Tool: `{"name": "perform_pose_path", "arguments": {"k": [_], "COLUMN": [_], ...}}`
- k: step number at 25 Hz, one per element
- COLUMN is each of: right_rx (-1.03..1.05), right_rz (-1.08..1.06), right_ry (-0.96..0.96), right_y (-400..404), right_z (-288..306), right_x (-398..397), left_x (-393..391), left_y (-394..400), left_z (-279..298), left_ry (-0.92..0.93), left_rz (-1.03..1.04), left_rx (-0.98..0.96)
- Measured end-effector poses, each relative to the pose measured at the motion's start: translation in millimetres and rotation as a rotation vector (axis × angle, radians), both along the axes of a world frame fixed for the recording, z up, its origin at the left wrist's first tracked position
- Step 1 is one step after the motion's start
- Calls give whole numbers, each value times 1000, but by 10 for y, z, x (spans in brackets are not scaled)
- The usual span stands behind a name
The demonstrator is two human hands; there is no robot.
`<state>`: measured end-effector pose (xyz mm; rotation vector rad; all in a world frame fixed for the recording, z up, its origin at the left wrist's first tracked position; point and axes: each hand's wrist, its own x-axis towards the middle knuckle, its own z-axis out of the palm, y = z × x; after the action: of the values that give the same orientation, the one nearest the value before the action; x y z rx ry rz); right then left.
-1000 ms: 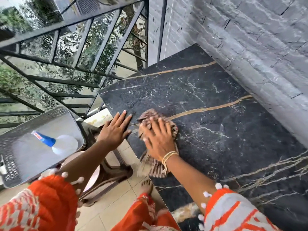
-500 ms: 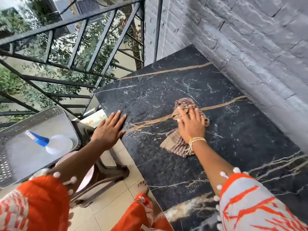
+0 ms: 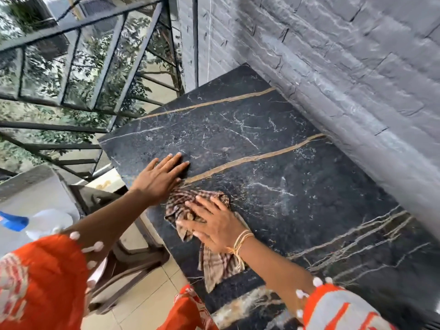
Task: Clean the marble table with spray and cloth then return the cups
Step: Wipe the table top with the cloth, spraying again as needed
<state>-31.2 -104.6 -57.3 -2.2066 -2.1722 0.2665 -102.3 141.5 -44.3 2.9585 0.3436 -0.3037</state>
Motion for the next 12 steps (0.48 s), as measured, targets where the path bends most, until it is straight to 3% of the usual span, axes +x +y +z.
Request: {"name": "perform_pose_path", "arguments": {"k": [2, 7, 12], "right_rx": [-13, -14, 13], "right_rz": [-60, -494, -928], "right_ry": [-18, -99, -118], "right_y": [-124, -564, -1044], "right_z": [12, 10, -17], "right_x": [427, 1638, 2611], "left_x": [320, 1244, 1684], "left_y": [-109, -573, -883], "left_z": [-3, -22, -114], "left_ry": [-5, -43, 87], "left_rz": [-58, 1, 31], "left_rx": [-16, -219, -196]}}
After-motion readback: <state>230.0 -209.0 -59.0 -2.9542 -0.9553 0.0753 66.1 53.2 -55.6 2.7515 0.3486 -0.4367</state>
